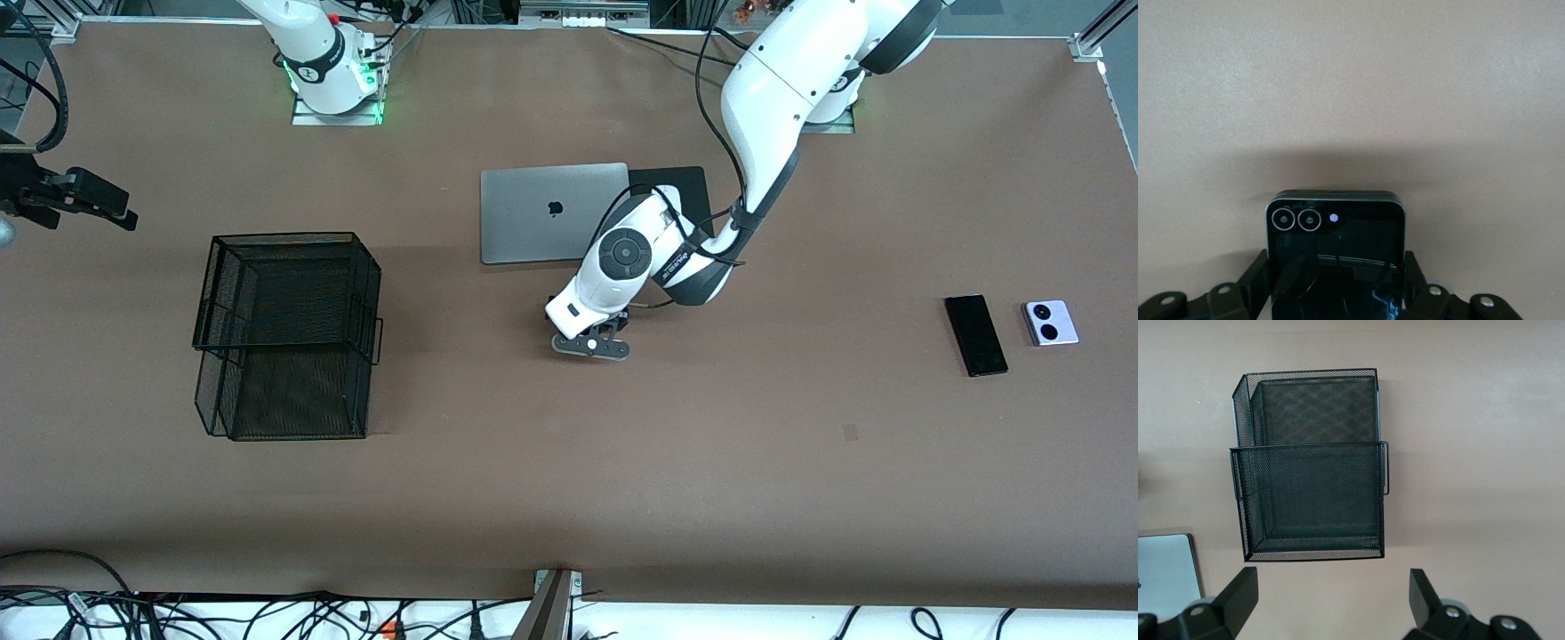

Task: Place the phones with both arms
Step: 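Carry the flip phone beside the laptop and open the left gripper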

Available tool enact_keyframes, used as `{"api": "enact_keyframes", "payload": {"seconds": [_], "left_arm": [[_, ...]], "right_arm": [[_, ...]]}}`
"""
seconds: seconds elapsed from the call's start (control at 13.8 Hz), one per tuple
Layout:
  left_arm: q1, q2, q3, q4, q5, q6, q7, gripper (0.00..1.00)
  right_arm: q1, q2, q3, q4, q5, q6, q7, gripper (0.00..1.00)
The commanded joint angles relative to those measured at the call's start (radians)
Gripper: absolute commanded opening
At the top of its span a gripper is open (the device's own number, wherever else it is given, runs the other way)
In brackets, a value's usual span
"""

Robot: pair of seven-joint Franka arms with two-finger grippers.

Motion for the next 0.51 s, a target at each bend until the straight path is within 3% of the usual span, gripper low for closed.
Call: {"api": "enact_keyframes", "payload": {"seconds": [0.0, 0.07, 0.44], "left_arm": [[-0.010, 0.009, 0.013, 0.030, 0.006, -0.011, -0.010, 0.50], [-0.008, 0.009, 0.013, 0.028, 0.006, -0.012, -0.010, 0.98], [0.008, -0.038, 0.012, 0.022, 0.006, -0.047, -0.014, 1.00]], "right_arm": [[0.006, -0.003, -0.007, 0.012, -0.002, -0.004, -0.003, 1.00], [0.006, -0.003, -0.007, 0.012, -0.002, -0.004, -0.003, 1.00], [0.008, 0.002, -0.005, 0.012, -0.003, -0.002, -0.007, 1.00]]}}
